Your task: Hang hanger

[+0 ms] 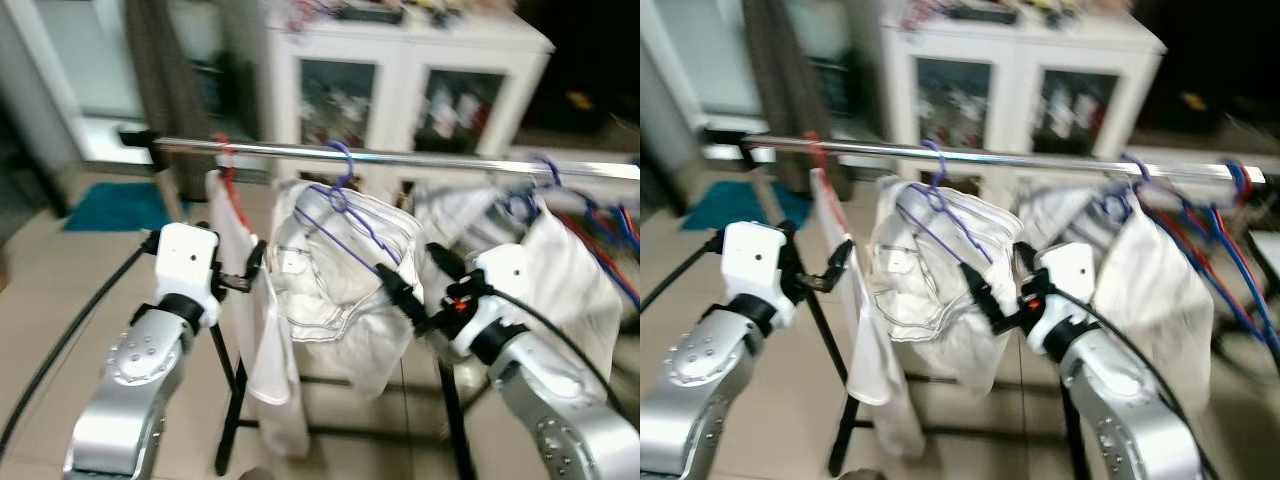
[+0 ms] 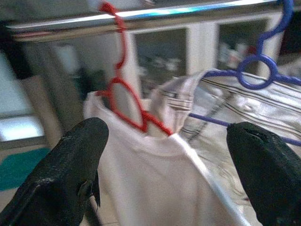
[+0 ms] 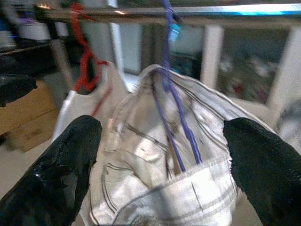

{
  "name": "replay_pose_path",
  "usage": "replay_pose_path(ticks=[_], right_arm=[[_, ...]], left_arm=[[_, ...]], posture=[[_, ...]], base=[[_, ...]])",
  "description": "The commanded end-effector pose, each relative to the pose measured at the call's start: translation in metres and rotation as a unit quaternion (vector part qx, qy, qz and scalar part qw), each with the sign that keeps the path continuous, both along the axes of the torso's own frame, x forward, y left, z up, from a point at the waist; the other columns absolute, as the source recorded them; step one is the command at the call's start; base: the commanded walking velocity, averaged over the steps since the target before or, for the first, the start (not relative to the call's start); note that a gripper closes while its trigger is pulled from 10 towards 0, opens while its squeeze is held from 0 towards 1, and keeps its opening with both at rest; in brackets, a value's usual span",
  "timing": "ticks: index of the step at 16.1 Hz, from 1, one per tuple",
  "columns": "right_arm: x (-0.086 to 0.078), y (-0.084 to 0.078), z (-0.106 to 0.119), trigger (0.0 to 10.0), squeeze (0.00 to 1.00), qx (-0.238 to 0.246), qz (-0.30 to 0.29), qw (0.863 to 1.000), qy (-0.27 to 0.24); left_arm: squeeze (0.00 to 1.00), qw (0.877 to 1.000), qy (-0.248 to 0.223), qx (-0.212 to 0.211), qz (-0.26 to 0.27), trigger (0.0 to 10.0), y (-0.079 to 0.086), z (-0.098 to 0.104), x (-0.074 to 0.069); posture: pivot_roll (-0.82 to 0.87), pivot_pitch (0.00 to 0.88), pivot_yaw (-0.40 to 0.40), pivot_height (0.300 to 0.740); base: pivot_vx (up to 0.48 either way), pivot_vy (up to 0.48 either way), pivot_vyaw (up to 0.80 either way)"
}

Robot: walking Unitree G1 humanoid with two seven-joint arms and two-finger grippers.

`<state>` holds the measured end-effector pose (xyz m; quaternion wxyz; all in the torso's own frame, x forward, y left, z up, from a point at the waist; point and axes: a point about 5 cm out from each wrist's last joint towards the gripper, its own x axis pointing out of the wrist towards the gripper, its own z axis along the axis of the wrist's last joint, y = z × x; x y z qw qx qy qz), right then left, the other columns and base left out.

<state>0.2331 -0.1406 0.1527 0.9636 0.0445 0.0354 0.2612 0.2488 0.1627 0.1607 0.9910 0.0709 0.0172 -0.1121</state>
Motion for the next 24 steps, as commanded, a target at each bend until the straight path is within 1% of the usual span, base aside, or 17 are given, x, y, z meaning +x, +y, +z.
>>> replay_pose_path(ticks=[1, 2, 4, 6, 8, 9, 11, 13, 14, 15, 16, 17, 18, 19, 20, 22, 24], right_arm=[[0.002, -0.003, 0.001, 10.0, 1.0, 0.002, -0.011, 1.0, -0.003], [0.004, -0.003, 0.001, 10.0, 1.0, 0.009, -0.023, 1.0, -0.003], [0.008, -0.001, 0.002, 10.0, 1.0, 0.037, -0.032, 0.999, 0.014], [0.016, 0.0, 0.008, 10.0, 1.0, 0.044, -0.049, 0.998, -0.008], [0.028, 0.001, 0.012, 10.0, 1.0, 0.042, -0.068, 0.997, -0.017], [0.037, 0.003, 0.014, 10.0, 1.0, 0.031, -0.075, 0.996, -0.026], [0.051, 0.005, 0.025, 10.0, 1.0, 0.012, -0.079, 0.995, -0.057], [0.059, -0.002, 0.026, 10.0, 1.0, -0.021, -0.097, 0.993, -0.059], [0.063, -0.006, 0.024, 10.0, 1.0, -0.033, -0.102, 0.993, -0.048], [0.068, -0.008, 0.019, 10.0, 1.0, -0.038, -0.102, 0.994, -0.03], [0.073, -0.004, 0.016, 10.0, 1.0, -0.03, -0.086, 0.996, -0.011], [0.075, -0.001, 0.015, 10.0, 1.0, -0.02, -0.074, 0.997, 0.001], [0.082, 0.003, 0.012, 10.0, 1.0, -0.022, -0.065, 0.997, 0.019], [0.089, 0.005, 0.009, 10.0, 0.54, -0.036, -0.065, 0.997, 0.026], [0.097, 0.006, 0.011, 10.0, 0.0, -0.055, -0.077, 0.995, 0.023], [0.109, 0.005, 0.016, 10.0, 0.0, -0.062, -0.095, 0.993, 0.025], [0.118, 0.007, 0.019, 10.0, 0.0, -0.062, -0.093, 0.993, 0.034]], left_arm=[[1.0, 1.0, -0.001, -0.012, -0.019, 10.0, -0.008, 0.001, -0.003], [1.0, 1.0, 0.004, -0.007, -0.024, 10.0, -0.008, 0.0, -0.004], [1.0, 0.999, 0.006, 0.007, -0.033, 10.0, -0.009, -0.001, -0.003], [1.0, 0.997, 0.009, 0.006, -0.072, 10.0, -0.015, 0.002, 0.001], [1.0, 0.995, 0.009, 0.016, -0.093, 10.0, -0.019, 0.002, 0.006], [1.0, 0.992, 0.017, 0.019, -0.123, 10.0, -0.025, -0.001, 0.008], [1.0, 0.98, 0.029, 0.005, -0.198, 10.0, -0.038, -0.003, 0.008], [1.0, 0.974, 0.015, 0.006, -0.224, 10.0, -0.042, 0.001, 0.008], [1.0, 0.97, 0.021, 0.011, -0.244, 10.0, -0.043, 0.0, 0.007], [0.79, 0.962, 0.028, 0.014, -0.27, 10.0, -0.045, -0.001, 0.004], [0.08, 0.961, 0.03, 0.016, -0.275, 10.0, -0.044, -0.002, 0.004], [0.0, 0.96, 0.03, 0.017, -0.277, 10.0, -0.044, -0.002, 0.004], [0.0, 0.959, 0.032, 0.02, -0.282, 10.0, -0.044, -0.003, 0.003], [0.0, 0.956, 0.036, 0.023, -0.29, 10.0, -0.044, -0.004, 0.001], [0.0, 0.953, 0.044, 0.024, -0.297, 10.0, -0.042, -0.006, -0.002], [0.0, 0.952, 0.049, 0.031, -0.3, 10.0, -0.04, -0.008, -0.003], [0.0, 0.952, 0.051, 0.034, -0.299, 10.0, -0.039, -0.01, -0.004]], posture=[[0.11, 0.0, -0.005, 0.74], [0.11, 0.0, -0.003, 0.74], [0.12, 0.0, -0.002, 0.74], [0.12, 0.0, 0.0, 0.74], [0.12, 0.0, 0.008, 0.74], [0.11, 0.0, 0.005, 0.74], [0.11, 0.0, 0.002, 0.74], [0.11, 0.0, -0.001, 0.74], [0.11, 0.0, -0.001, 0.74], [0.11, 0.0, -0.002, 0.74], [0.11, 0.0, -0.002, 0.74], [0.11, 0.0, -0.003, 0.74], [0.11, 0.0, -0.004, 0.74], [0.11, 0.0, -0.004, 0.74], [0.11, 0.0, -0.004, 0.74], [0.11, 0.0, -0.004, 0.74], [0.11, 0.0, -0.017, 0.74]], base=[[0.0, 0.39, 0.8], [0.0, 0.48, 0.8], [0.0, 0.48, 0.0], [0.0, 0.0, 0.0], [0.0, 0.0, 0.0], [0.0, 0.0, 0.0], [0.0, 0.0, 0.0], [0.0, 0.0, 0.0], [0.0, 0.0, 0.0], [0.0, 0.0, 0.0], [0.0, 0.0, 0.0], [0.0, 0.0, 0.0], [0.0, 0.0, 0.0], [0.0, 0.0, 0.0], [0.0, 0.0, 0.0], [0.0, 0.0, 0.0], [0.0, 0.0, 0.0]])
